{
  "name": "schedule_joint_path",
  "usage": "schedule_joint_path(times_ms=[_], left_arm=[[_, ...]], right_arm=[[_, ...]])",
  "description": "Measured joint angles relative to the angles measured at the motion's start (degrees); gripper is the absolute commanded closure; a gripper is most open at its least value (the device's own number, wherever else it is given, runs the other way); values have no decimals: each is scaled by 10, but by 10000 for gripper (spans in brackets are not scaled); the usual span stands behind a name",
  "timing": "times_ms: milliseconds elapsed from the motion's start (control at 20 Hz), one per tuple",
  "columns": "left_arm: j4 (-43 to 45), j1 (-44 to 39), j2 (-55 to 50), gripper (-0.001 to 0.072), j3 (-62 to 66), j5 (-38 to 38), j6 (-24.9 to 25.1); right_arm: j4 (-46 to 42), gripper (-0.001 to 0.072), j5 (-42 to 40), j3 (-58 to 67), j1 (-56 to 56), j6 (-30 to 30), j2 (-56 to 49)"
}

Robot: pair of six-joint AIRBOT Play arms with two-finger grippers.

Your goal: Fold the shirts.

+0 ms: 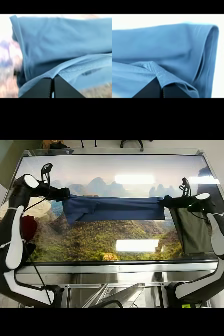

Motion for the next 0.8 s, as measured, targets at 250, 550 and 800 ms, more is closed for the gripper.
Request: schedule_joint_path(times_ms=[250,550,800], left_arm=[[67,-29,-123,690,113,-16,-26],[112,-44,-179,685,178,-42,-43],[82,-46,-171,681,187,-58,-44]], right_arm=[[-110,694,-32,55,38,50,-54],[-175,638,-41,75,51,85,-65],[-196,217,3,120,54,90,-53]])
